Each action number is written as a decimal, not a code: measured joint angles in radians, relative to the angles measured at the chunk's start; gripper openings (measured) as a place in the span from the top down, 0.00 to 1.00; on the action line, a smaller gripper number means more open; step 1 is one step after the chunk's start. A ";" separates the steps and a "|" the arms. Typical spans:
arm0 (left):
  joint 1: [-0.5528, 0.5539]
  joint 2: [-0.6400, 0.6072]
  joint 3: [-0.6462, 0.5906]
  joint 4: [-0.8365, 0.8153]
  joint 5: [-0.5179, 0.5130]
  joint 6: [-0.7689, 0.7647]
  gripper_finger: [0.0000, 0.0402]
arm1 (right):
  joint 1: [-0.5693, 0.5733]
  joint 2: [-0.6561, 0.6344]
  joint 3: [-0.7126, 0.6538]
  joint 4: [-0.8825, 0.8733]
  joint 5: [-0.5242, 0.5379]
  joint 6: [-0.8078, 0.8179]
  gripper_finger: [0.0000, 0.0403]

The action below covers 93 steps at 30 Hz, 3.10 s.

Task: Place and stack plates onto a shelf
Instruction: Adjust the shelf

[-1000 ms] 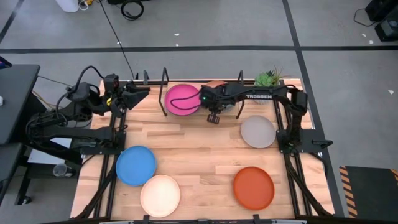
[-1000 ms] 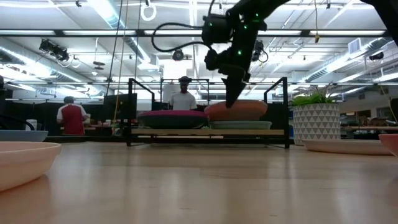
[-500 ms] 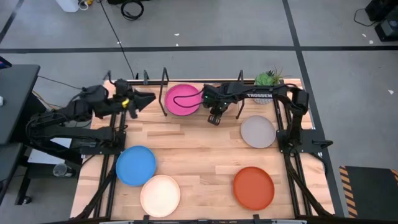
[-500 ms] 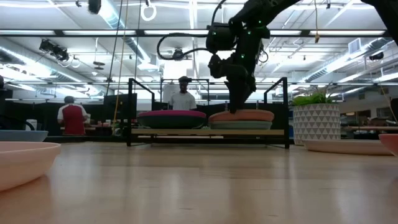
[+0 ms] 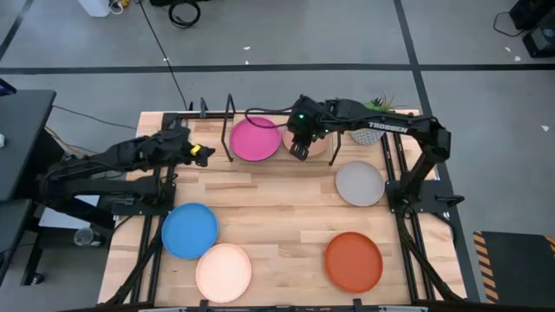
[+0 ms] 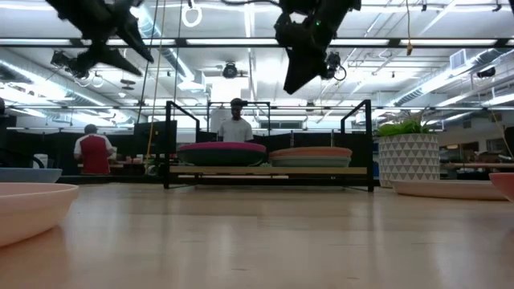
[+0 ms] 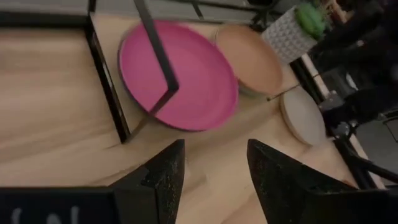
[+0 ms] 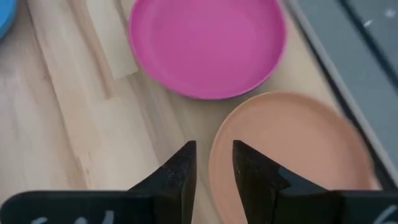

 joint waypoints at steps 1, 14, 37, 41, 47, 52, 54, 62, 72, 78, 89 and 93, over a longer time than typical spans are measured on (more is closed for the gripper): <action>0.006 0.005 -0.030 0.034 0.007 -0.002 0.54 | -0.002 -0.006 0.000 0.000 0.003 -0.009 0.73; 0.195 0.043 -0.347 0.619 0.194 0.045 0.49 | 0.015 -0.009 0.000 -0.030 -0.077 0.041 0.70; 0.122 0.178 -0.382 0.712 0.043 0.625 0.49 | 0.063 -0.010 0.000 -0.016 -0.052 0.041 0.70; 0.121 0.221 -0.382 0.726 0.027 0.664 0.49 | 0.063 -0.010 0.000 -0.016 -0.052 0.051 0.70; 0.119 0.218 -0.382 0.682 0.142 0.616 0.49 | 0.063 -0.010 0.000 -0.017 -0.054 0.052 0.70; 0.121 0.191 -0.382 0.523 0.110 0.613 0.49 | 0.063 -0.011 0.000 -0.016 -0.055 0.052 0.70; 0.121 0.190 -0.382 0.502 0.046 0.614 0.49 | 0.063 -0.011 0.000 -0.016 -0.055 0.051 0.70; 0.121 0.193 -0.382 0.735 -0.100 0.800 0.49 | 0.063 -0.011 0.000 0.031 -0.054 0.045 0.70; 0.120 0.196 -0.381 0.770 -0.010 0.765 0.49 | 0.061 -0.011 0.000 0.044 -0.053 0.033 0.70; 0.117 0.192 -0.381 0.771 0.135 0.702 0.49 | 0.061 -0.011 0.000 0.044 -0.053 0.033 0.70; 0.117 0.192 -0.381 0.771 0.282 0.577 0.49 | 0.060 -0.008 0.000 -0.090 -0.022 -0.026 0.70; 0.117 0.192 -0.381 0.767 0.261 0.590 0.49 | 0.049 -0.007 -0.058 -0.091 0.003 -0.101 0.70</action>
